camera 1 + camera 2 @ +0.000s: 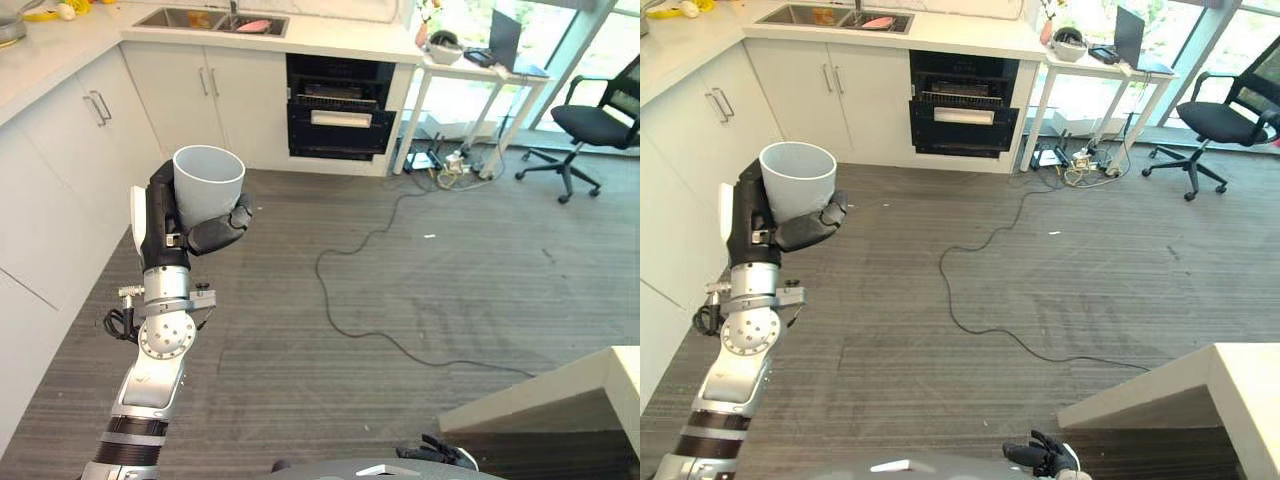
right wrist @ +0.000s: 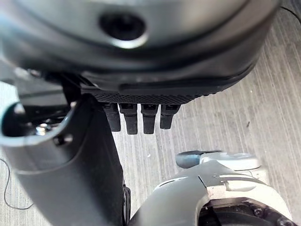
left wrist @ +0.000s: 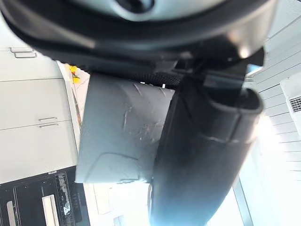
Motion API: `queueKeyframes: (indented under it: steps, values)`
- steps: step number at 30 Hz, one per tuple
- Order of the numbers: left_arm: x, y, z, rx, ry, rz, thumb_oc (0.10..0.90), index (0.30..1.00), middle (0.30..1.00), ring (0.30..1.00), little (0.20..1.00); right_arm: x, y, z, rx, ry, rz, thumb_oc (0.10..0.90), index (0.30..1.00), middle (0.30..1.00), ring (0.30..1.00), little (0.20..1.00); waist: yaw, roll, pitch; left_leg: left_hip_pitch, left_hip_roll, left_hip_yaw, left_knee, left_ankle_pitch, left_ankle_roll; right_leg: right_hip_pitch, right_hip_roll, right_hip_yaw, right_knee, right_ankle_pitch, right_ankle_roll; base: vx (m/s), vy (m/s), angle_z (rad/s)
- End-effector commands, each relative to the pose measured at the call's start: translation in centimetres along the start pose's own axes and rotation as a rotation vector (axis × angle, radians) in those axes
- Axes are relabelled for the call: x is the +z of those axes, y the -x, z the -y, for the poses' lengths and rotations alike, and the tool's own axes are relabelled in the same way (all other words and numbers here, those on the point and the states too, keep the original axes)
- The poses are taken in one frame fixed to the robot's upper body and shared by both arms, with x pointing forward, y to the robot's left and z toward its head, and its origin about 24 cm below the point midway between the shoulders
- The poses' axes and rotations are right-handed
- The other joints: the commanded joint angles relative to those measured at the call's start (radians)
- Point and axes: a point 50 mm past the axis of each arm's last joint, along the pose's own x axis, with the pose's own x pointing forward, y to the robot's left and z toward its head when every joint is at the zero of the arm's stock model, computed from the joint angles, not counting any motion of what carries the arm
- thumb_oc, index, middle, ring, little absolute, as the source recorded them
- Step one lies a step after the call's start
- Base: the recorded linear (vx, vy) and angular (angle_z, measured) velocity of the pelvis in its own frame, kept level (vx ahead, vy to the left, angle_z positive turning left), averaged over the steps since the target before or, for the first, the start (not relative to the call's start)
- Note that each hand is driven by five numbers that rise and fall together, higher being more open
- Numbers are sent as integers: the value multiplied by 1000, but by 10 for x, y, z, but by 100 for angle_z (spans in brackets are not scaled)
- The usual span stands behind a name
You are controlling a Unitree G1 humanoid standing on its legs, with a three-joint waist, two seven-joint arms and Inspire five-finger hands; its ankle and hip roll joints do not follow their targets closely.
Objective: Place the dishes in the dishwasher.
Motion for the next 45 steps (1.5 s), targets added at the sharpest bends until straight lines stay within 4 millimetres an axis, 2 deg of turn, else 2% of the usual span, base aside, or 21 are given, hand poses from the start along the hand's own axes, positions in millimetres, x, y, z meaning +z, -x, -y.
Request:
queueKeyframes:
  steps: [1,8,18,19,20,21,22,24,26,27,30,32,33,35,38,39,40,41,42,44,45]
  values:
    - [43,-23,-8,90,37,251,400,300,300,300,300,4,0,14,-36,58,4,800,900,900,900,900,20,40,-22,51,110,90,10,-68,-74,-89,-14,-7,10,18,54,15,-44,2]
    - [36,-18,-10,109,91,206,400,300,300,300,300,5,-1,11,-41,-24,2,800,900,900,900,900,33,39,-4,40,127,72,10,-55,-87,-88,1,-25,16,6,42,-4,-53,5]
    - [36,-17,-11,112,97,214,400,300,300,300,300,31,-5,10,-47,-94,84,800,900,900,900,900,51,55,28,-2,177,28,25,-16,-124,-122,43,-64,62,-30,6,3,-108,20]
    - [36,-17,-11,112,105,210,400,300,300,300,300,35,-5,12,-52,-90,95,800,900,900,900,900,58,52,36,-20,182,19,83,-21,-126,-120,44,-61,64,-35,-2,30,-182,10]
    - [36,-16,-10,101,117,211,400,300,300,300,300,40,-5,17,-63,-65,113,800,900,900,900,900,76,48,62,-92,176,-8,237,-11,-134,-109,49,-57,65,-48,-22,21,-183,8]
    - [37,-16,-10,100,118,212,400,300,300,300,300,41,-5,17,-63,-65,114,800,900,900,900,900,72,50,61,-109,178,-16,262,-22,-135,-112,51,-62,65,-48,-23,55,-254,6]
    - [38,-14,-9,86,127,218,400,300,300,300,300,47,-4,26,-85,-36,134,800,900,900,900,900,104,38,93,-205,147,-35,463,32,-129,-85,43,-60,69,-61,-47,75,-172,22]
    - [39,-11,-6,66,140,220,400,300,300,300,300,52,-4,34,-109,-7,134,800,900,900,900,900,124,38,115,-327,111,-21,568,49,-122,-43,30,-87,58,-88,-50,172,-124,55]
    - [39,-10,-6,57,122,220,400,300,300,300,300,54,-3,39,-134,-6,129,800,900,900,900,900,150,40,108,-420,134,55,467,59,-117,8,23,-99,29,-108,-38,282,-7,36]
    - [39,-10,-6,57,122,220,400,300,300,300,300,54,-3,39,-134,-6,129,800,900,900,900,900,150,40,108,-420,134,55,467,59,-117,8,23,-99,29,-108,-38,351,56,44]
    - [36,-6,-5,51,125,198,400,300,300,300,300,44,-2,45,-159,-14,92,800,900,900,900,900,182,54,80,-475,165,172,155,133,-120,79,16,-100,10,-150,4,472,86,43]
    - [33,-3,-8,62,106,180,400,300,300,300,300,46,-3,45,-170,2,80,800,900,900,900,900,221,48,57,-501,161,149,38,167,-121,123,-15,-70,10,-167,27,663,184,5]
    - [27,4,-11,66,116,144,400,300,300,300,300,39,-4,40,-160,31,53,800,900,900,900,900,231,47,17,-458,158,140,44,193,-108,171,-29,-44,10,-180,47,793,257,-36]
    - [28,3,-9,55,121,145,400,300,300,300,300,30,-4,32,-143,40,30,800,900,900,900,900,233,23,-4,-417,138,140,35,229,-90,153,-64,-37,101,-144,75,567,230,-84]
    - [36,-2,0,-11,125,177,400,300,300,300,300,21,-4,29,-135,22,4,800,900,900,900,900,205,-17,-32,-336,58,151,32,175,-36,83,-142,1,302,102,127,425,298,-46]
    - [39,-4,3,-29,126,192,400,300,300,300,300,19,-4,26,-121,24,0,800,900,900,900,900,190,-17,-29,-306,39,154,33,151,-18,57,-161,18,414,211,137,417,344,-2]
    - [43,-6,6,-51,121,211,400,300,300,300,300,18,-4,23,-112,35,-2,800,900,900,900,900,182,2,-24,-275,39,149,28,133,-1,13,-161,37,516,291,136,436,369,-3]
    - [48,-8,9,-73,120,236,400,300,300,300,300,17,-4,22,-108,46,-2,800,900,900,900,900,163,19,-10,-238,36,135,24,111,15,-30,-156,53,630,334,129,462,366,16]
    - [52,-11,13,-90,116,258,400,300,300,300,300,21,-4,19,-98,59,12,800,900,900,900,900,136,34,13,-197,34,108,20,87,29,-83,-132,77,744,345,122,447,291,53]
    - [51,-14,20,-116,102,253,400,300,300,300,300,28,-6,14,-80,65,40,800,900,900,900,900,95,69,50,-145,48,59,10,52,37,-240,-26,116,888,225,97,412,191,90]
    - [50,-14,23,-128,103,250,400,300,300,300,300,31,-6,12,-72,63,53,800,900,900,900,900,72,70,65,-118,40,35,10,32,36,-308,8,117,893,162,89,271,100,84]
